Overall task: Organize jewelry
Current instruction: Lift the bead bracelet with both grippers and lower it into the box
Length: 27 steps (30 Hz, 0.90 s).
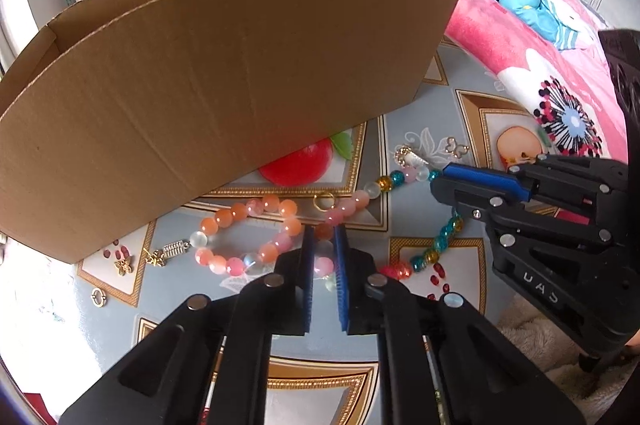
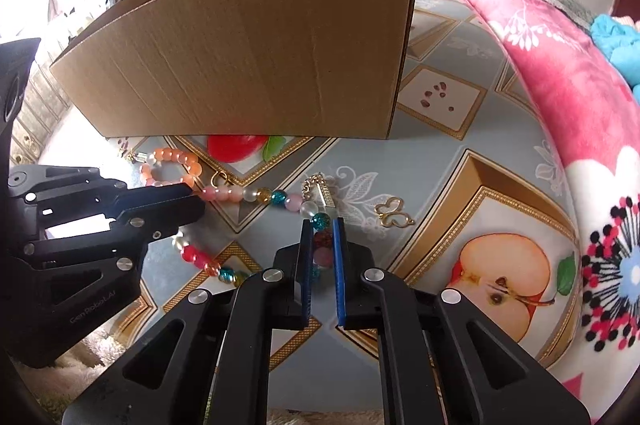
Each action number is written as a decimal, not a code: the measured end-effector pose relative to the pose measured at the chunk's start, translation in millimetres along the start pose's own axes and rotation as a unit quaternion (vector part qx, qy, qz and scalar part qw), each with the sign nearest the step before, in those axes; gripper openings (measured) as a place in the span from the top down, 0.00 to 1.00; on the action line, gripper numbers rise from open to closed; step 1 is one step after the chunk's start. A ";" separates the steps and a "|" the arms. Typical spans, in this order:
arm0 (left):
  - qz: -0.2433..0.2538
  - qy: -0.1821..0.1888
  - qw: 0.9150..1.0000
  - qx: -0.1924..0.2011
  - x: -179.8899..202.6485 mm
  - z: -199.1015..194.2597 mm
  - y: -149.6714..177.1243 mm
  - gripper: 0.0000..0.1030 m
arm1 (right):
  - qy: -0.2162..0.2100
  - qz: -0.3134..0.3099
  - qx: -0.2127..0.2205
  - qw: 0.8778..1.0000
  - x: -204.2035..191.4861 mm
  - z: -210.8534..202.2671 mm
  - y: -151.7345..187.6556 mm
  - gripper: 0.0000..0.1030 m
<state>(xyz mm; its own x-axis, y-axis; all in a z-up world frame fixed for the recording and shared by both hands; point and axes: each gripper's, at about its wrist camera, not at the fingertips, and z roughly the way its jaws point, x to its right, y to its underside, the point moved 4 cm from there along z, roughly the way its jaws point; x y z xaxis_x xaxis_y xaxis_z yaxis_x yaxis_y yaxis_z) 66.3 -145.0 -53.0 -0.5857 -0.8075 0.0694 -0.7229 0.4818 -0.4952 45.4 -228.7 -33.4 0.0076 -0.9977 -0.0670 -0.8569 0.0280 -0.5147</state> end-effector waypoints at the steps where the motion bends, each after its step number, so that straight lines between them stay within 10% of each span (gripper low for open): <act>1: -0.002 0.003 1.000 0.001 -0.2 -0.4 -0.3 0.91 | -0.001 0.002 0.000 1.000 0.0 -1.3 0.6 0.93; 18: 0.006 0.068 0.990 0.125 1.7 -79.0 -3.2 0.91 | 0.029 -0.014 0.089 0.996 -10.7 -73.9 -13.0 0.93; 27: 0.024 0.054 0.967 0.249 -17.4 -162.9 -37.4 0.91 | 0.027 -0.064 0.197 0.978 -34.8 -134.0 -65.1 0.93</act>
<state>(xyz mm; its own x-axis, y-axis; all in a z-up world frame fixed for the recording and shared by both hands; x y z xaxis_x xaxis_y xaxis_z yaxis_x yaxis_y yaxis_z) 43.8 -93.6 105.4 -0.6684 -0.7352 0.1130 -0.4434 0.2718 -0.8541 31.9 -204.0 116.9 0.0665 -0.9960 0.0591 -0.5848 -0.0869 -0.8065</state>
